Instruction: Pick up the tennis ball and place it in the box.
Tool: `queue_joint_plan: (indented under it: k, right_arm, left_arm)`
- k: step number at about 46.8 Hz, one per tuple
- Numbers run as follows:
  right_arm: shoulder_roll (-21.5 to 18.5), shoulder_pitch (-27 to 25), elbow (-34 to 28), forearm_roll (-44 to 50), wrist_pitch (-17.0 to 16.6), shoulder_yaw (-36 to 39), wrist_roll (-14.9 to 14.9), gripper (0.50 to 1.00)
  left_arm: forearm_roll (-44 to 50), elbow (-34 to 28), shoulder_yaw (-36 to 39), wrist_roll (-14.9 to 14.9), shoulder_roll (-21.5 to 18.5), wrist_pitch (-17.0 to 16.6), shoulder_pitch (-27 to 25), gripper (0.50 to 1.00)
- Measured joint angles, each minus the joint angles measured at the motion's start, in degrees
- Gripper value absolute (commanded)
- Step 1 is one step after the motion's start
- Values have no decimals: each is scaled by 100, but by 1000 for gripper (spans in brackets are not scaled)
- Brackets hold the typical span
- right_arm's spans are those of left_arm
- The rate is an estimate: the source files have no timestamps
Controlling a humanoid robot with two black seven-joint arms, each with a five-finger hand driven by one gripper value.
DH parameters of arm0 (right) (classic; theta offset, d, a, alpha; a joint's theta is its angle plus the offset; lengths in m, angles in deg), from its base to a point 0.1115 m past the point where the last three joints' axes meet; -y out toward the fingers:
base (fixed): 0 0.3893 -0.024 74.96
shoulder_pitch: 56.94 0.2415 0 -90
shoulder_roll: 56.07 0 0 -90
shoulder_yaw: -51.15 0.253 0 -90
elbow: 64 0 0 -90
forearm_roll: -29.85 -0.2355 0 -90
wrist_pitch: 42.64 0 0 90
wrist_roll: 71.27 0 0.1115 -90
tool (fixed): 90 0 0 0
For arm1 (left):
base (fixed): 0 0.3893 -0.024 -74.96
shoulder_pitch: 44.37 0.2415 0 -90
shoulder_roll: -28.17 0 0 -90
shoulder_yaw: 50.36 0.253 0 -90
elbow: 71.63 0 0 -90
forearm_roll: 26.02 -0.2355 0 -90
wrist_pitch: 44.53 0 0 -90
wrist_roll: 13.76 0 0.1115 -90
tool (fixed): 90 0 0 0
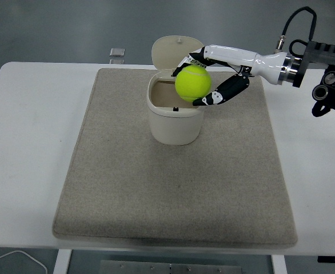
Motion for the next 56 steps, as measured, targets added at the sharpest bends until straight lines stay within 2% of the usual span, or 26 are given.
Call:
queue_joint_plan:
  k: [8,18,34,47,50,56]
  right_arm:
    - [-206,15,-165,3,53,-8,361,504]
    - [-357,-4,-262,9,178,-37,506,582]
    - [-361,0,-276,-25,220,-45,511,748]
    - [-361,-31,-276,-27,217,-54,511,758]
    - [-361,-40,-276,-27,216,-54,511,789]
    - [-361,-46,-275,-29,216,-54,511,801]
  left_arm:
    - [0,0,0,0,0,0,0,992]
    - [0,0,0,0,0,0,1,992]
    - [0,0,0,0,0,0,1,992]
    - [2,0,0,0,0,0,1,992]
    - [2,0,0,0,0,0,1,992]
    - [2,0,0,0,0,0,1,992]
